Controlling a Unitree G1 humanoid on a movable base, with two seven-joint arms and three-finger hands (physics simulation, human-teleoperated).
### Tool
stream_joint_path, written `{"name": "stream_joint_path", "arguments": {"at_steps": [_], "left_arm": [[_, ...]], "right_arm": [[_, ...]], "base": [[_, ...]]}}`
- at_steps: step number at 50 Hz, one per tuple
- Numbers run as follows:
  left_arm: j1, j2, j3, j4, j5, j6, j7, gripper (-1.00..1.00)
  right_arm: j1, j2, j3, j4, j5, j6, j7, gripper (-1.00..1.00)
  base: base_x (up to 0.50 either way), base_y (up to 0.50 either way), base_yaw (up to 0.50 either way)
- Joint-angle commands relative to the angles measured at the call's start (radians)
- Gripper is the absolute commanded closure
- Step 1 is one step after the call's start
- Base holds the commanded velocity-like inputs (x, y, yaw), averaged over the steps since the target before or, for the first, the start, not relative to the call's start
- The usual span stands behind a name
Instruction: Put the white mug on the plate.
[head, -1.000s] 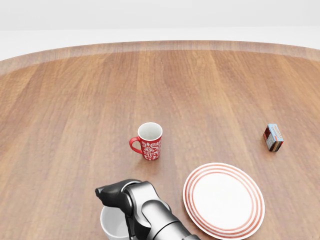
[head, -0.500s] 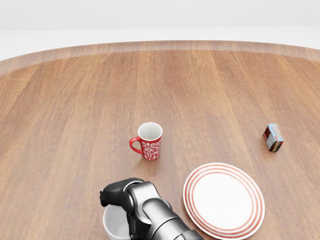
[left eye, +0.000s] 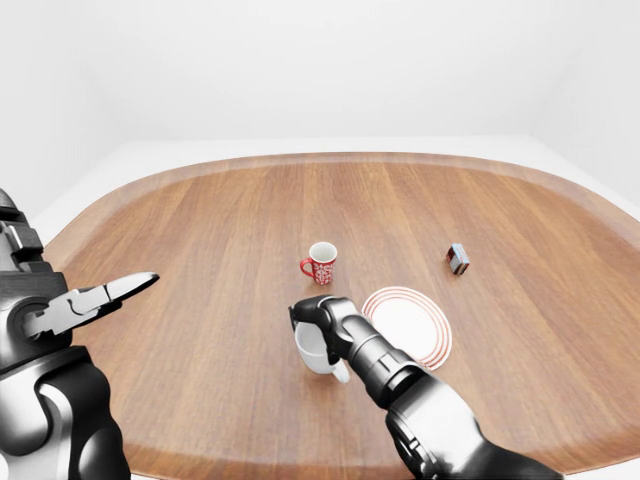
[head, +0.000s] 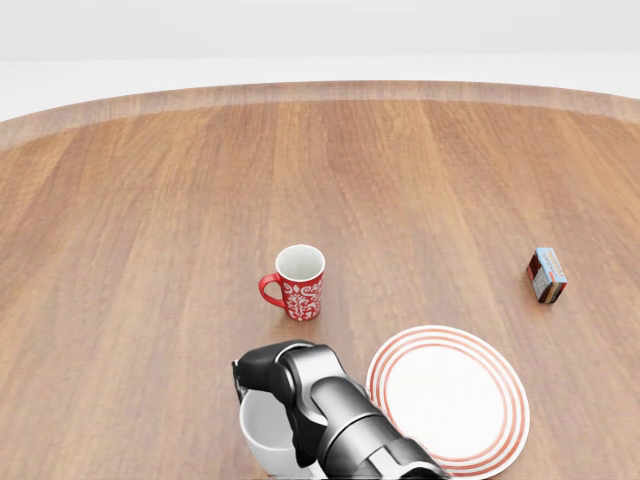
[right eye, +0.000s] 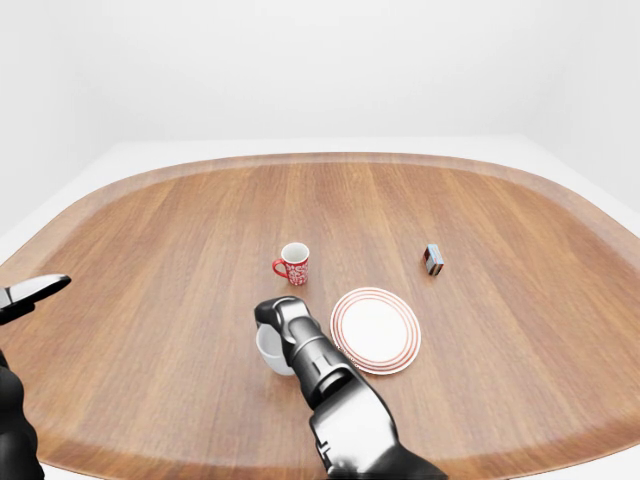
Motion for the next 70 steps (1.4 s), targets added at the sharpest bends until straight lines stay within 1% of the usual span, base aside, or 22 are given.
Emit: {"name": "stream_joint_path", "arguments": {"at_steps": [1, 2, 4, 5, 7, 9, 13, 17, 19, 20, 24, 25, 26, 29, 30, 34, 35, 37, 48, 55, 58, 70], "left_arm": [[0.003, -0.004, -0.008, 0.0, 0.007, 0.0, -0.001, -1.0], [0.002, -0.002, -0.006, 0.0, 0.006, 0.0, -0.001, -1.0], [0.0, 0.0, 0.0, -0.004, 0.001, 0.0, 0.0, -1.0], [-0.001, 0.001, 0.001, -0.005, 0.001, 0.0, 0.001, -1.0], [-0.001, 0.0, -0.001, -0.001, 0.003, 0.0, 0.0, -1.0], [0.0, -0.001, -0.004, -0.001, 0.007, 0.0, -0.001, -1.0], [-0.001, 0.0, -0.002, -0.001, 0.006, 0.0, -0.001, -1.0], [-0.001, 0.0, -0.002, 0.001, 0.006, 0.0, -0.001, -1.0], [-0.001, -0.001, -0.003, 0.0, 0.006, 0.0, -0.001, -1.0], [-0.001, -0.002, -0.01, 0.001, 0.011, 0.0, -0.001, -1.0], [-0.002, -0.002, -0.009, 0.008, 0.014, 0.0, -0.004, -1.0], [-0.002, -0.002, -0.009, 0.009, 0.014, 0.0, -0.004, -1.0], [-0.002, -0.001, -0.006, 0.008, 0.011, 0.0, -0.004, -1.0], [-0.002, -0.002, -0.01, 0.01, 0.015, 0.0, -0.004, -1.0], [-0.002, -0.002, -0.01, 0.011, 0.015, 0.0, -0.004, -1.0], [-0.002, -0.002, -0.011, 0.006, 0.016, 0.0, -0.003, -1.0], [-0.001, -0.002, -0.012, 0.007, 0.018, 0.0, -0.004, -1.0], [-0.003, -0.002, -0.009, 0.011, 0.017, 0.0, -0.004, -1.0], [-0.003, -0.003, -0.014, 0.008, 0.018, 0.0, -0.002, -1.0], [-0.007, 0.0, -0.013, 0.004, 0.019, 0.0, -0.001, -1.0], [-0.007, 0.001, -0.008, 0.009, 0.015, 0.0, -0.003, -1.0], [-0.007, 0.002, -0.008, 0.006, 0.014, 0.0, 0.0, -1.0]], "right_arm": [[-0.132, -0.134, -0.055, -0.043, -0.009, 0.0, 0.081, 1.0], [-0.174, -0.171, -0.072, -0.036, -0.004, 0.0, 0.09, 1.0], [-0.222, -0.211, -0.091, -0.02, 0.005, 0.0, 0.103, 1.0], [-0.267, -0.25, -0.106, -0.016, 0.01, 0.0, 0.114, 1.0], [-0.309, -0.285, -0.116, -0.005, 0.016, 0.0, 0.124, 1.0], [-0.372, -0.344, -0.136, 0.02, 0.023, 0.0, 0.118, 1.0], [-0.433, -0.418, -0.16, 0.08, 0.04, 0.0, 0.074, 1.0], [-0.441, -0.462, -0.181, 0.125, 0.072, 0.0, 0.031, 1.0], [-0.432, -0.485, -0.195, 0.146, 0.093, 0.0, -0.026, 1.0], [-0.426, -0.492, -0.219, 0.154, 0.127, 0.0, -0.088, 1.0], [-0.382, -0.521, -0.216, 0.18, 0.156, 0.0, -0.167, 1.0], [-0.382, -0.523, -0.212, 0.18, 0.158, 0.0, -0.168, 1.0], [-0.367, -0.537, -0.232, 0.185, 0.182, 0.0, -0.201, 1.0], [-0.346, -0.553, -0.238, 0.191, 0.213, 0.0, -0.226, 1.0], [-0.329, -0.563, -0.244, 0.194, 0.224, 0.0, -0.254, 1.0], [-0.297, -0.575, -0.244, 0.202, 0.252, 0.0, -0.282, 1.0], [-0.288, -0.578, -0.225, 0.205, 0.233, 0.0, -0.276, 1.0], [-0.265, -0.578, -0.237, 0.208, 0.251, 0.0, -0.301, 1.0], [-0.172, -0.556, -0.234, 0.224, 0.255, 0.0, -0.354, 1.0], [-0.14, -0.539, -0.217, 0.23, 0.22, 0.0, -0.341, 1.0], [-0.121, -0.535, -0.199, 0.235, 0.184, 0.0, -0.314, 1.0], [-0.099, -0.528, -0.216, 0.235, 0.173, 0.0, -0.299, 1.0]], "base": [[0.0, 0.0, 0.0], [0.0, 0.0, 0.0], [0.0, 0.0, 0.0], [0.0, 0.0, 0.0], [0.0, 0.0, 0.0], [0.0, 0.0, 0.0], [0.0, 0.0, 0.0], [0.0, 0.0, 0.0], [0.0, 0.0, 0.0], [0.0, 0.0, 0.0], [0.0, 0.0, 0.0], [0.0, 0.0, 0.0], [0.0, 0.0, 0.0], [0.0, 0.0, 0.0], [0.0, 0.0, 0.0], [0.0, 0.0, 0.0], [0.0, 0.0, 0.0], [0.0, 0.0, 0.0], [0.0, 0.0, 0.0], [0.0, 0.0, 0.0], [0.0, 0.0, 0.0], [0.0, 0.0, 0.0]]}}
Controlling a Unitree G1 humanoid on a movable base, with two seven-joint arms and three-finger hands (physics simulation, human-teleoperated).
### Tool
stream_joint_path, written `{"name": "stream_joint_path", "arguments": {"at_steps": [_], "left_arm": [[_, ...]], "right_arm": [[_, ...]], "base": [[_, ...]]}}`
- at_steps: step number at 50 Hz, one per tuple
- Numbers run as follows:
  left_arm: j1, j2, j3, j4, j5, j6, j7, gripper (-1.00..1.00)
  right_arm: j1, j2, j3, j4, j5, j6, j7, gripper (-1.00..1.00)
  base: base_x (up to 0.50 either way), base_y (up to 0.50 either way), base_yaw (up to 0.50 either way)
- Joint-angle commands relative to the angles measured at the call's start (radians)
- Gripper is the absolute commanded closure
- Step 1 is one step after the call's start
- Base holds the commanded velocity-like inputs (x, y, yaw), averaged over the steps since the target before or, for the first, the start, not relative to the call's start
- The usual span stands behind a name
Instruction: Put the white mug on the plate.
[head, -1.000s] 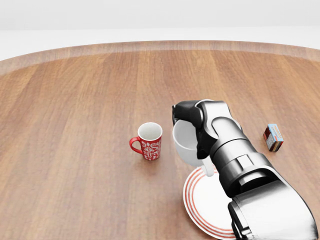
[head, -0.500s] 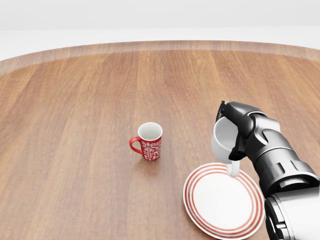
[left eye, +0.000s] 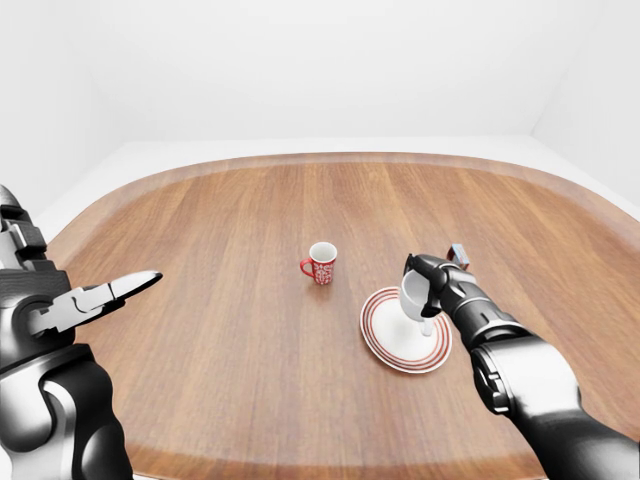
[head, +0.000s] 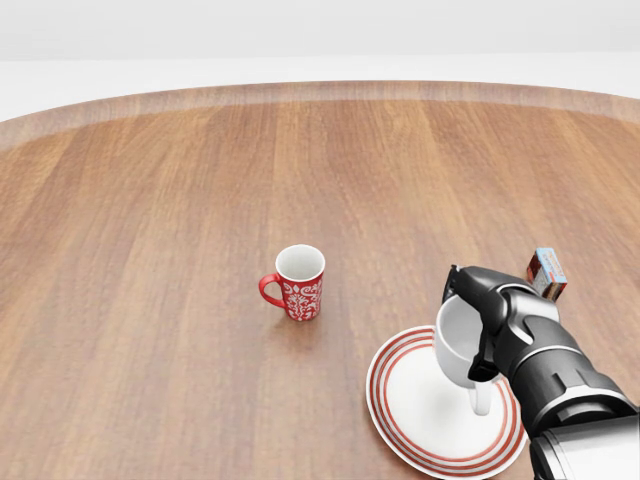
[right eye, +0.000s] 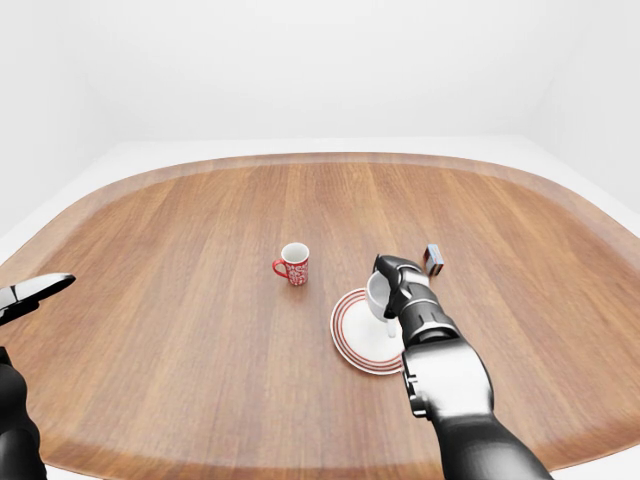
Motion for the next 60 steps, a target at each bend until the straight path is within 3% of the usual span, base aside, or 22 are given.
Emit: {"name": "stream_joint_path", "arguments": {"at_steps": [1, 34, 37, 38, 39, 40, 60], "left_arm": [[0.0, 0.001, 0.001, -0.001, 0.0, 0.0, 0.001, -1.0], [0.003, -0.003, -0.001, 0.005, 0.005, 0.0, -0.004, -1.0], [0.003, -0.003, -0.002, 0.006, 0.005, 0.0, -0.004, -1.0], [0.003, -0.004, -0.004, 0.008, 0.007, 0.0, -0.004, -1.0], [0.003, -0.004, -0.005, 0.009, 0.008, 0.0, -0.004, -1.0], [0.003, -0.004, -0.007, 0.008, 0.009, 0.0, -0.004, -1.0], [0.004, -0.006, -0.01, 0.008, 0.012, 0.0, -0.005, -1.0]], "right_arm": [[0.03, 0.004, -0.004, 0.002, -0.044, 0.0, 0.002, 1.0], [0.059, 0.029, -0.004, 0.006, -0.053, 0.0, -0.018, 1.0], [0.057, 0.028, -0.003, 0.006, -0.055, 0.0, -0.016, 0.85], [0.056, 0.027, -0.005, 0.006, -0.054, 0.0, -0.019, 0.51], [0.055, 0.027, -0.005, 0.006, -0.054, 0.0, -0.02, 0.04], [0.053, 0.027, -0.005, 0.006, -0.054, 0.0, -0.024, -1.0], [0.035, 0.028, 0.0, 0.004, -0.06, 0.0, 0.002, -1.0]], "base": [[0.0, 0.0, 0.0], [0.0, 0.0, 0.0], [0.0, 0.0, 0.0], [0.0, 0.0, 0.0], [0.0, 0.0, 0.0], [0.0, 0.0, 0.0], [0.0, 0.0, 0.0]]}}
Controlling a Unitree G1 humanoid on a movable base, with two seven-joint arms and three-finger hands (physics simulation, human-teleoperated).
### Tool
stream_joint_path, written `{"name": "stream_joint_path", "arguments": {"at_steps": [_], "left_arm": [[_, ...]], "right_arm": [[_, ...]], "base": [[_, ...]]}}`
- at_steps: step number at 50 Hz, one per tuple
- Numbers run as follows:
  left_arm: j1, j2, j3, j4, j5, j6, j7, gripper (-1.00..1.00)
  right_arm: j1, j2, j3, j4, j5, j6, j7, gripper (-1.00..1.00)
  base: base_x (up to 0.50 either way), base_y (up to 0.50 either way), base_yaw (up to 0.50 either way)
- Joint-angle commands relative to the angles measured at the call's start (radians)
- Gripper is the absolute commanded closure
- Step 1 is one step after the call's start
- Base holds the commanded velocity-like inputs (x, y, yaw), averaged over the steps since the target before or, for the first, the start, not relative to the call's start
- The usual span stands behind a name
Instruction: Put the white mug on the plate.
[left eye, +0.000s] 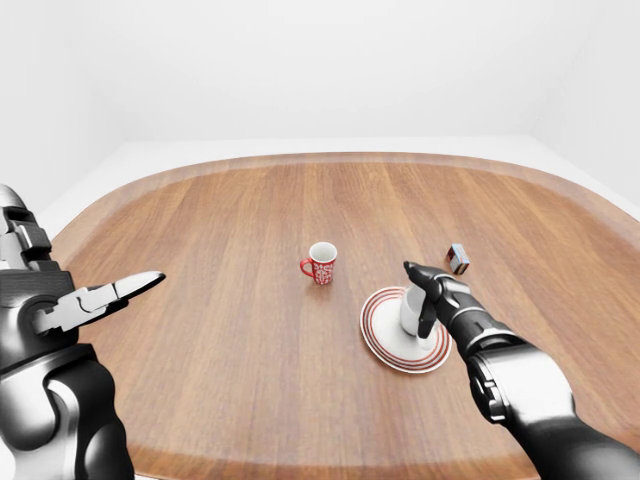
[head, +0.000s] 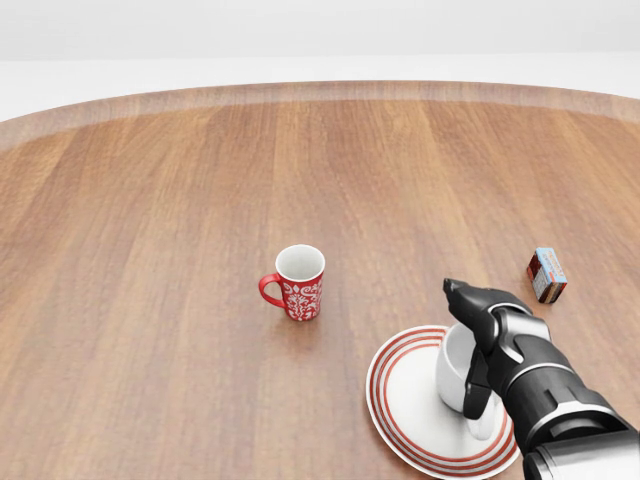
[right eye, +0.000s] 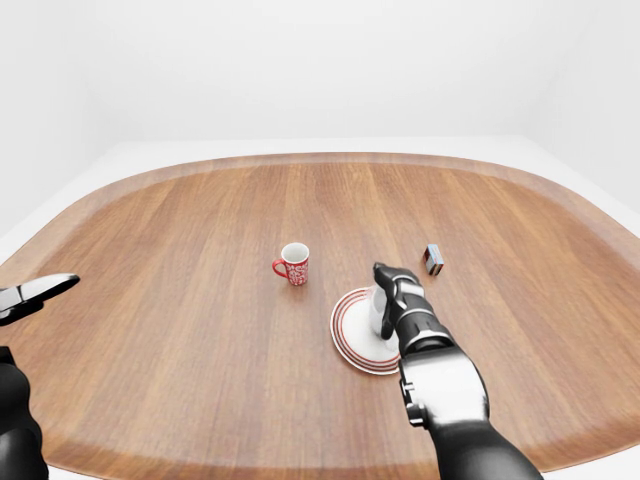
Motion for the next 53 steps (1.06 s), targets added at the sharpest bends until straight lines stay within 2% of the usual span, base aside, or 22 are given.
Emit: {"name": "stream_joint_path", "arguments": {"at_steps": [1, 9, 13, 15, 22, 23, 29, 31, 35, 36, 37, 38, 39, 40, 41, 49, 53], "left_arm": [[0.002, -0.002, -0.003, -0.001, 0.003, 0.0, -0.001, -1.0], [0.002, -0.003, 0.0, -0.003, 0.001, 0.0, -0.001, -1.0], [0.002, -0.004, -0.006, -0.002, 0.006, 0.0, -0.002, -1.0], [-0.001, -0.002, -0.002, -0.002, 0.003, 0.0, 0.0, -1.0], [0.001, -0.002, -0.003, -0.01, 0.001, 0.0, 0.0, -1.0], [-0.001, -0.002, -0.002, -0.007, 0.001, 0.0, 0.0, -1.0], [-0.003, 0.0, -0.001, -0.004, -0.002, 0.0, 0.001, -1.0], [-0.003, 0.0, -0.001, -0.003, -0.002, 0.0, 0.002, -1.0], [0.0, -0.003, -0.007, -0.001, 0.002, 0.0, 0.0, -1.0], [0.0, -0.003, -0.006, -0.002, 0.002, 0.0, 0.0, -1.0], [0.0, -0.003, -0.006, -0.002, 0.002, 0.0, 0.0, -1.0], [-0.001, -0.002, -0.006, 0.0, 0.003, 0.0, 0.0, -1.0], [-0.001, -0.002, -0.006, 0.0, 0.003, 0.0, 0.0, -1.0], [-0.001, -0.002, -0.006, 0.0, 0.002, 0.0, 0.0, -1.0], [-0.001, -0.002, -0.007, 0.001, 0.003, 0.0, -0.001, -1.0], [0.001, -0.003, -0.006, 0.001, 0.004, 0.0, -0.001, -1.0], [0.004, -0.005, -0.008, -0.005, 0.006, 0.0, -0.002, -1.0]], "right_arm": [[-0.019, 0.001, 0.006, -0.002, -0.008, 0.0, 0.023, -1.0], [-0.063, -0.018, 0.019, -0.007, -0.032, 0.0, 0.068, -1.0], [-0.108, -0.038, 0.041, -0.012, -0.072, 0.0, 0.161, -1.0], [-0.188, -0.063, 0.053, -0.02, -0.102, 0.0, 0.233, -1.0], [-0.402, -0.122, 0.054, -0.044, -0.181, 0.0, 0.325, -1.0], [-0.437, -0.129, 0.058, -0.047, -0.195, 0.0, 0.362, -1.0], [-0.593, -0.15, 0.037, -0.059, -0.224, 0.0, 0.41, -1.0], [-0.635, -0.163, 0.037, -0.059, -0.242, 0.0, 0.383, -1.0], [-0.712, -0.183, -0.003, -0.054, -0.235, 0.0, 0.086, -1.0], [-0.736, -0.188, -0.021, -0.056, -0.225, 0.0, -0.072, -1.0], [-0.753, -0.193, -0.028, -0.053, -0.217, 0.0, -0.135, -1.0], [-0.776, -0.196, -0.056, -0.06, -0.183, 0.0, -0.265, -1.0], [-0.787, -0.198, -0.059, -0.056, -0.174, 0.0, -0.323, -1.0], [-0.79, -0.2, -0.045, -0.052, -0.184, 0.0, -0.322, -1.0], [-0.792, -0.195, -0.074, -0.056, -0.138, 0.0, -0.29, -1.0], [-0.795, -0.197, -0.048, -0.056, -0.118, 0.0, -0.319, -1.0], [-0.815, -0.201, -0.05, -0.062, -0.099, 0.0, -0.394, -1.0]], "base": [[0.0, 0.0, 0.0], [0.0, 0.0, 0.0], [0.0, 0.0, 0.0], [0.0, 0.0, 0.0], [0.0, 0.0, 0.0], [0.0, 0.0, 0.0], [0.0, 0.0, 0.0], [0.0, 0.0, 0.0], [0.0, 0.0, 0.0], [0.0, 0.0, 0.0], [0.0, 0.0, 0.0], [0.0, 0.0, 0.0], [0.0, 0.0, 0.0], [0.0, 0.0, 0.0], [0.0, 0.0, 0.0], [0.0, 0.0, 0.0], [0.0, 0.0, 0.0]]}}
